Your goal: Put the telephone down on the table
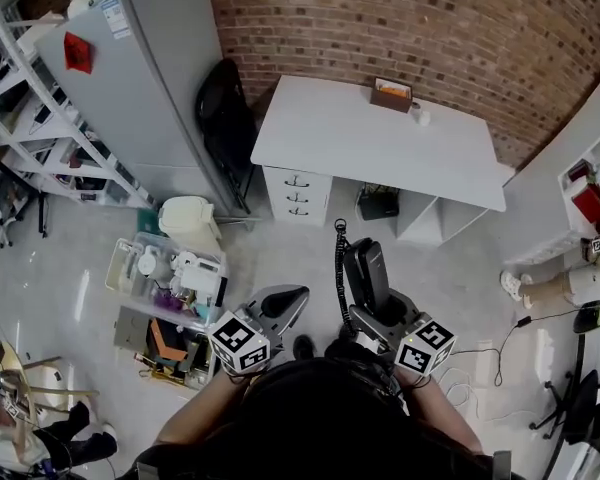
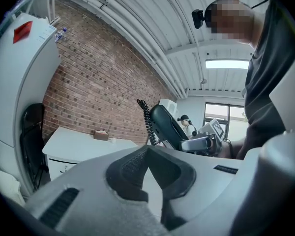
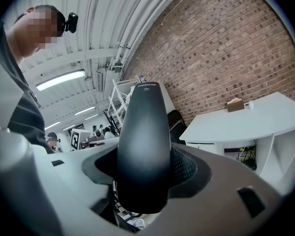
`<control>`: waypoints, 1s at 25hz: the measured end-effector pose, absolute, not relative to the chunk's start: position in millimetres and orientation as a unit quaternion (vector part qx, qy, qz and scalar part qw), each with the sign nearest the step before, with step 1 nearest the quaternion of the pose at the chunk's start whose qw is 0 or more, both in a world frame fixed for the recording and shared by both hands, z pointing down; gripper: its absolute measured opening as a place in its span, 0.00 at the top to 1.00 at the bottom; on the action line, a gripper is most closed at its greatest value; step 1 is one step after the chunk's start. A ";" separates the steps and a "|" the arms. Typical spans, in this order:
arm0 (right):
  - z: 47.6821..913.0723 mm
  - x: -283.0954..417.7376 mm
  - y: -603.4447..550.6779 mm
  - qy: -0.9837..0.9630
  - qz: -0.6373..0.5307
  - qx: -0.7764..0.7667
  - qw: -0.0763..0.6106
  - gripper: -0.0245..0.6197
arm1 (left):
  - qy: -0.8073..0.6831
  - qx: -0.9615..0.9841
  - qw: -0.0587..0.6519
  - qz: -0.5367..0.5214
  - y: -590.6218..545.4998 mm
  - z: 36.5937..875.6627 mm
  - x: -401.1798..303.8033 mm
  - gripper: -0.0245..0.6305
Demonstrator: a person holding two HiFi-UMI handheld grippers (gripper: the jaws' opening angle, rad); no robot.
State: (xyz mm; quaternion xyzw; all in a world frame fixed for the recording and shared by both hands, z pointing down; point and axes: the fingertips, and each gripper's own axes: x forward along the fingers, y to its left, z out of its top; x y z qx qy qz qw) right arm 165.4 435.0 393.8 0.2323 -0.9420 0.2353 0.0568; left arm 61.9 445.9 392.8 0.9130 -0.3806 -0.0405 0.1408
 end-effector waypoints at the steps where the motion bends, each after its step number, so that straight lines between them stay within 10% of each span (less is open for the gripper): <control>1: 396.1 162.0 433.3 -0.942 0.238 0.230 0.057 0.54 | -0.385 0.911 0.143 -0.040 446.5 395.5 57.9 0.95; 25: 409.8 126.6 275.7 -0.952 0.246 0.167 0.068 0.54 | -0.446 0.881 0.155 -0.027 317.1 409.9 25.1 0.95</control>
